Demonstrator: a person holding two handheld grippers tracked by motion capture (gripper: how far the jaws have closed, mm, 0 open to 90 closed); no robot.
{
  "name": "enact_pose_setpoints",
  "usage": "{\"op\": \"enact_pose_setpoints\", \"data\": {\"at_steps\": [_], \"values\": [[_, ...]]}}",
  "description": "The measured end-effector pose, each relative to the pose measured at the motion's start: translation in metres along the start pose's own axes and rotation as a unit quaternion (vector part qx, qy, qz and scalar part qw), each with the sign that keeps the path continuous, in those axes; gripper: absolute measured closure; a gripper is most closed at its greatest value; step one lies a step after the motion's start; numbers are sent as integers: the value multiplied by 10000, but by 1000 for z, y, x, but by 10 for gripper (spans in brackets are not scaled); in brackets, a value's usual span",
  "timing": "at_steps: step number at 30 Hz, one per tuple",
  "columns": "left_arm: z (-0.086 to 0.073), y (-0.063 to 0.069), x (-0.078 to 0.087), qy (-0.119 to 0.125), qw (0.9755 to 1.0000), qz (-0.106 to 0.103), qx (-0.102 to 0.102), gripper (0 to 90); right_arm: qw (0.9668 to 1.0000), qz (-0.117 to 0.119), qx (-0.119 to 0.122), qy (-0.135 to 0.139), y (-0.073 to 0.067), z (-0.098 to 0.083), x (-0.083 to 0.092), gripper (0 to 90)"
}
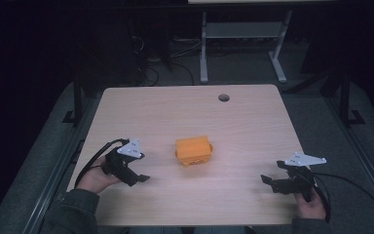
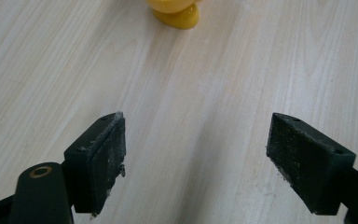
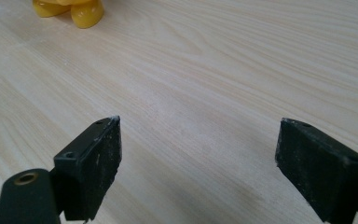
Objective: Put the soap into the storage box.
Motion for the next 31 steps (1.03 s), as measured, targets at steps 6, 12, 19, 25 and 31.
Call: {"op": "enact_pose_setpoints", "data": {"at_steps": [6,12,19,25,31], "values": [[-5,1,2,-19,10000,26,-32,191,10000,-2,-16,-6,0,0,0,140],[-13,4,2,-56,10000,16,-9,191,10000,-2,-14,0,0,0,-1,139],[-25,10,1,-46,10000,36,74,190,10000,3,-2,-20,0,0,-1,139],[-39,21,0,-51,9999,133,94,192,10000,6,-13,-28,-1,0,-2,140],[-50,30,6,-57,9997,196,146,200,10000,14,-3,-52,-2,0,-2,140]]}}
Point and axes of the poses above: each handheld gripper's, and its own axes: x roughly backward along the jaws, z roughly out of its top, y roughly to its right, the point moved 2 cm from there along -x, roughly forward along the jaws, and after that the axes turned 14 degrees about z, right-handed, at the moved point
